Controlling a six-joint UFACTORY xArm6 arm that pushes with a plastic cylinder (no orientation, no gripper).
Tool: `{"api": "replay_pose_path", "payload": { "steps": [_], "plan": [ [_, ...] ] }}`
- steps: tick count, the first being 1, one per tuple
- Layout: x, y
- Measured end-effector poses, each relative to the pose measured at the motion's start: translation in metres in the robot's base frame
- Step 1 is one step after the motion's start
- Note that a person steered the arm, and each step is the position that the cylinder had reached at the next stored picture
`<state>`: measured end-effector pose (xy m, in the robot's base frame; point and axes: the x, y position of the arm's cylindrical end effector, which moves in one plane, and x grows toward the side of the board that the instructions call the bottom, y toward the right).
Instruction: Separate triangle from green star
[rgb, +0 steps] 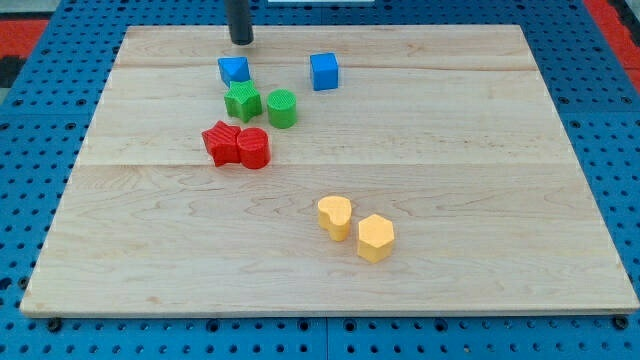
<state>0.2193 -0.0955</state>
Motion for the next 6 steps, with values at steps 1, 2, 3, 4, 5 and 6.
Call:
{"api": "replay_pose_path", "payload": {
  "steps": [1, 2, 3, 4, 5, 6],
  "plan": [
    [0.048, 0.05],
    [0.067, 0.009],
    [0.075, -0.015],
    [0.082, -0.069],
    [0.074, -0.083],
    [0.114, -0.076]
  ]
}}
